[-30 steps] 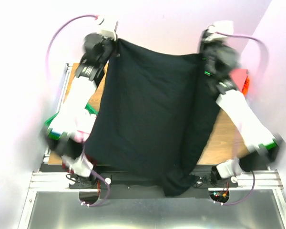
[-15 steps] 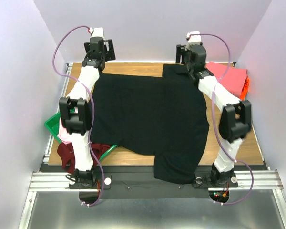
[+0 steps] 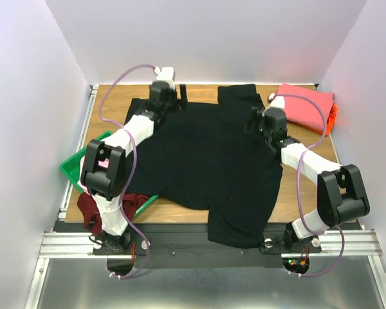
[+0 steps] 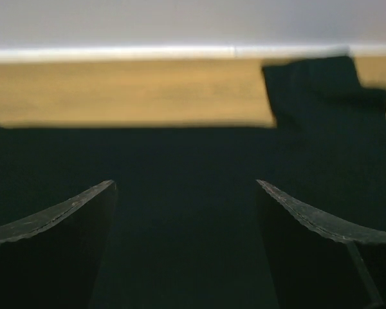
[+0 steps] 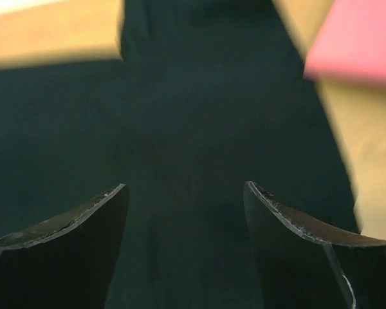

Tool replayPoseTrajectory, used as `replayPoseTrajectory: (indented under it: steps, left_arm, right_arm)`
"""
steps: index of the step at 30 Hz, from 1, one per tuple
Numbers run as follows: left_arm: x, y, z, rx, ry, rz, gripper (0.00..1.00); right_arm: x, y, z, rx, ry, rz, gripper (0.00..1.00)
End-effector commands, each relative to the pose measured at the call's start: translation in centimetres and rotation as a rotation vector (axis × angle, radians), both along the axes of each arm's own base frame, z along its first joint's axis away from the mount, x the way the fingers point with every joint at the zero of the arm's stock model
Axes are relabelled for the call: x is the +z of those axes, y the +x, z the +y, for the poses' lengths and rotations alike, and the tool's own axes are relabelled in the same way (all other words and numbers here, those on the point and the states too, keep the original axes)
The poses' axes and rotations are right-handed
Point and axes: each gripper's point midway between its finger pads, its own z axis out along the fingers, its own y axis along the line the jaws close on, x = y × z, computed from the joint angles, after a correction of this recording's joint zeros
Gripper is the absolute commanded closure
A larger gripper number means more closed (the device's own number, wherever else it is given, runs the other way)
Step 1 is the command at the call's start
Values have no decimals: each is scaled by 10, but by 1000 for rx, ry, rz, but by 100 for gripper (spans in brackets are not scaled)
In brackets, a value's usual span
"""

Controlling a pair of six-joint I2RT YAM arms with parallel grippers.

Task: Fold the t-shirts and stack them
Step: Flatten the tshirt out

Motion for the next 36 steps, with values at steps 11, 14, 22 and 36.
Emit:
replayPoseTrajectory:
  steps: [11,14,22,36]
  left_arm:
    - [-100,-25,-43,-162,-48,131,5]
    - [-97,-29,-36,-141,-38,120,5]
    - [-32,-61,44,196,22,-8,1]
    - [-47,-144,138,579,6,58,1]
  right_arm:
    - [-98,-12,1,-73,110,228,20]
    - [-111,-7,-6,-97,114,256,20]
    - [-148,0,-30,-147,155,347,20]
    - [-169,11,-65,-186,266,399,20]
